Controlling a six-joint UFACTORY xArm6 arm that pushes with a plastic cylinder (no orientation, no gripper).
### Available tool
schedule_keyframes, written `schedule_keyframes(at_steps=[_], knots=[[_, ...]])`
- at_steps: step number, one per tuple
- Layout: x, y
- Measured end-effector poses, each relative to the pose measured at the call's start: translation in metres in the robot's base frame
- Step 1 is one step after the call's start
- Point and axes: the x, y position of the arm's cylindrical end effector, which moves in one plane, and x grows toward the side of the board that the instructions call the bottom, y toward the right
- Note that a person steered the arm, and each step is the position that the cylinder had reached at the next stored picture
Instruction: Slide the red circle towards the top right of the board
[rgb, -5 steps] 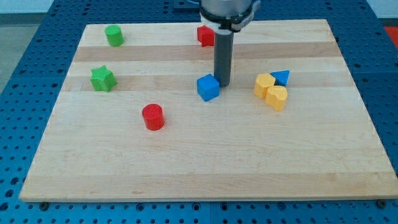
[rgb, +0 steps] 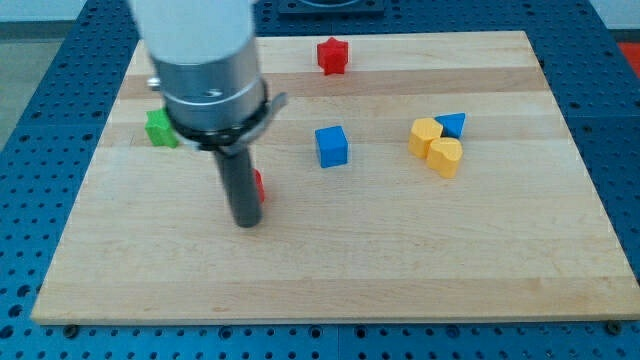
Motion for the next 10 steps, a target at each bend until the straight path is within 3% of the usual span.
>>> schedule_keyframes(at_steps=[1,4,10], knots=[[0.0,-0.03],[-0.005,0.011],[-0.171,0.016]])
